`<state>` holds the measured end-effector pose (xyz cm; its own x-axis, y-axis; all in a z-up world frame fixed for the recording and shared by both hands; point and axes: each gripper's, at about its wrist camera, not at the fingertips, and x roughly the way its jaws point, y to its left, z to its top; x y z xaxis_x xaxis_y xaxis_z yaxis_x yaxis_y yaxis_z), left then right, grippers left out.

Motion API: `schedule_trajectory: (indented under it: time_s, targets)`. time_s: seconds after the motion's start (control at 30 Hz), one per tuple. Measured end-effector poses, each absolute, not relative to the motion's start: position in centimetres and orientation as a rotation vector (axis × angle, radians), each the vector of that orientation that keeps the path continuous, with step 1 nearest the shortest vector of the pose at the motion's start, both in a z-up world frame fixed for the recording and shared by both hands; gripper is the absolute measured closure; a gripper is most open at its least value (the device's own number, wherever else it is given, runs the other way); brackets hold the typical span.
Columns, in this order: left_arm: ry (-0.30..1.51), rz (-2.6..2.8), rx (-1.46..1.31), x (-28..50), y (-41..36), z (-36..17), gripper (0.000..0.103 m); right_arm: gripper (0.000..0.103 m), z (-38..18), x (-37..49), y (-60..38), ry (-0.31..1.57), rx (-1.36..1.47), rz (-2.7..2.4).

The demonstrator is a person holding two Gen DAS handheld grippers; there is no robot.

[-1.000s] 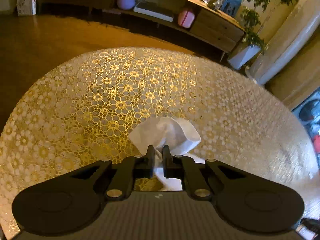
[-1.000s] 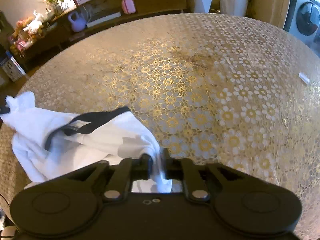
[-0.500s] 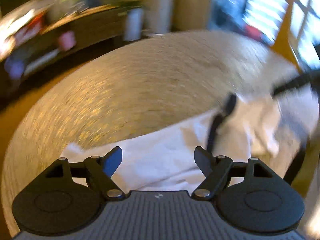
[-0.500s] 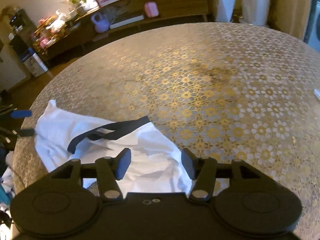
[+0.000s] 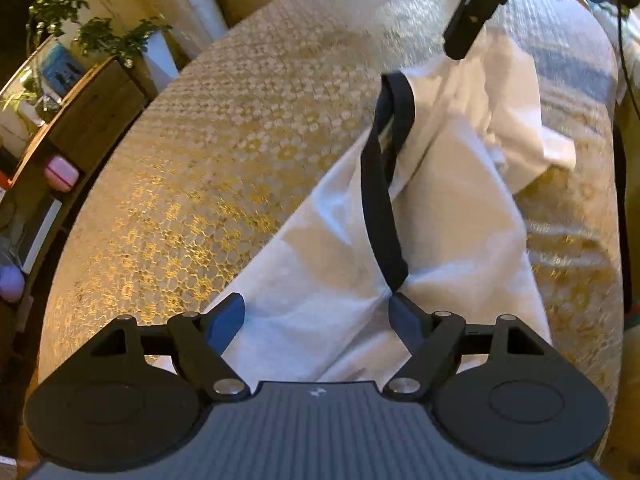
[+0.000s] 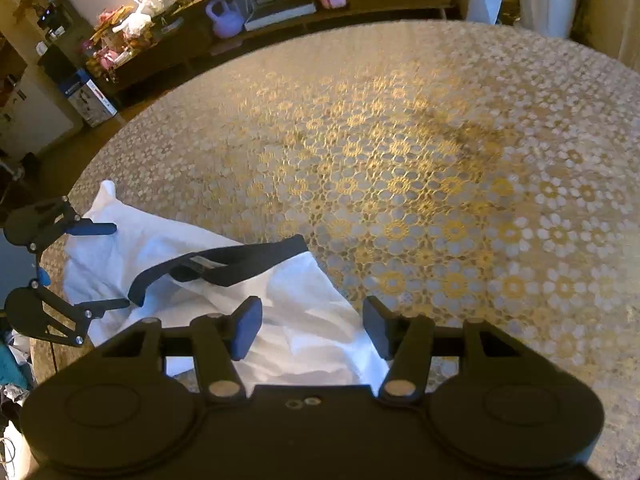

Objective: Fold clothes
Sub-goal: 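Spread the T-shirt onto the table with both grippers, then open both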

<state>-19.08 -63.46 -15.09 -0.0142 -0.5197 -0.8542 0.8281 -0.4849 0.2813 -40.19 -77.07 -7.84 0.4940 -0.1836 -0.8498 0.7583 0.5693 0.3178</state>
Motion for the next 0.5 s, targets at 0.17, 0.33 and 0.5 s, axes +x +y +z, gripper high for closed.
schedule_trajectory:
  time_s: [0.17,0.33,0.5]
  targets:
    - [0.398,-1.711,1.248,-18.6,-63.1,-16.0,0.053,0.0,-9.9,-39.8,-77.3,0.873,0.811,-0.632]
    - [0.533,-1.679,1.11,-16.5,-63.4,-15.4,0.095,0.0,-9.5,-40.3,-76.5,0.842,0.795,-0.639]
    - [0.59,-1.657,0.915,-14.3,-64.4,-13.1,0.099,0.0,-7.3,-40.3,-75.7,0.81,0.685,-0.646]
